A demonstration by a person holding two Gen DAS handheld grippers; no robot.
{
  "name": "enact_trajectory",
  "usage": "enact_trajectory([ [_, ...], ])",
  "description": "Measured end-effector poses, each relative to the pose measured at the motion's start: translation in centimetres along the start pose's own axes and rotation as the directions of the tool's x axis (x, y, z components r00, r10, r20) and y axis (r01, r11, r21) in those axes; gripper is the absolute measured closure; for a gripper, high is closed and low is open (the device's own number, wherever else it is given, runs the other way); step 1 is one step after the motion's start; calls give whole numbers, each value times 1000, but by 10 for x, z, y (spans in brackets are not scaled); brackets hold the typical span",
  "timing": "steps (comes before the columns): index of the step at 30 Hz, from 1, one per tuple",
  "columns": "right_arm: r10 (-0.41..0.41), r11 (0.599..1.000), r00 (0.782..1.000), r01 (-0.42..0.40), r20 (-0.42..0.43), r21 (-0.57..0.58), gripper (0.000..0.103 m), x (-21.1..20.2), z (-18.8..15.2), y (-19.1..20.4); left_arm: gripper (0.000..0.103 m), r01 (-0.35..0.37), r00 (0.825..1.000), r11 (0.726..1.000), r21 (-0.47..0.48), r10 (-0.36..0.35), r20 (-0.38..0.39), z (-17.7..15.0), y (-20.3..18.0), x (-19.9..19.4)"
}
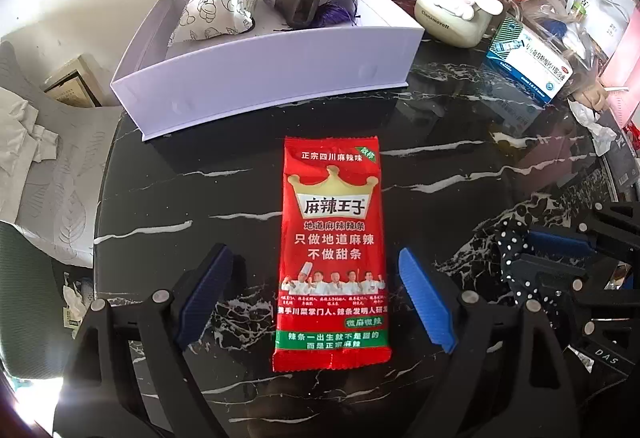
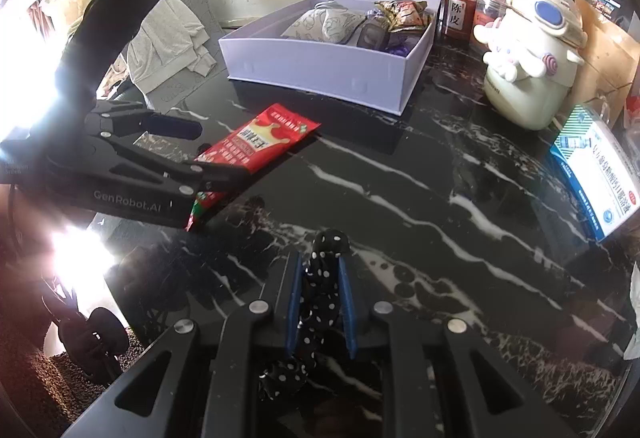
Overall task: Organize objects
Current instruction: 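Close the left tool on the red packet while the right tool grips the polka-dot scrunchie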
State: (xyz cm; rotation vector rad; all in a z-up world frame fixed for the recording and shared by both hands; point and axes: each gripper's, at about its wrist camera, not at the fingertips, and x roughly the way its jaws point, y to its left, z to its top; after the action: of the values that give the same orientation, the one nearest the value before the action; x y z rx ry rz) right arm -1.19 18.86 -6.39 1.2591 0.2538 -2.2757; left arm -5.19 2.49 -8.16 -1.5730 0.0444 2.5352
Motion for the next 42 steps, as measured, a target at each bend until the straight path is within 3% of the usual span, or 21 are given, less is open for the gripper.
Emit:
enact_trajectory([
  [16, -21, 1000, 1000, 22, 19, -10, 86, 13, 26, -18, 19, -37, 999, 999, 14, 38, -6, 14, 0, 16],
  [23, -21, 1000, 999, 21, 37, 1, 68, 9, 23, -22, 12, -54, 998, 998, -15, 55, 26, 11, -1, 17],
  [28, -22, 1000, 999, 21, 26, 15, 67, 7, 18, -23, 1, -70, 997, 997, -40, 71, 31, 9, -1, 19],
  [36, -18, 998, 1000, 17, 13, 55, 65, 8, 8, -25, 1, -78, 996, 995, -62, 80, 35, 8, -1, 19],
  [42, -18, 998, 1000, 18, -3, 64, 56, 11, 5, -21, 1, -78, 996, 995, -63, 81, 45, 7, 0, 18],
])
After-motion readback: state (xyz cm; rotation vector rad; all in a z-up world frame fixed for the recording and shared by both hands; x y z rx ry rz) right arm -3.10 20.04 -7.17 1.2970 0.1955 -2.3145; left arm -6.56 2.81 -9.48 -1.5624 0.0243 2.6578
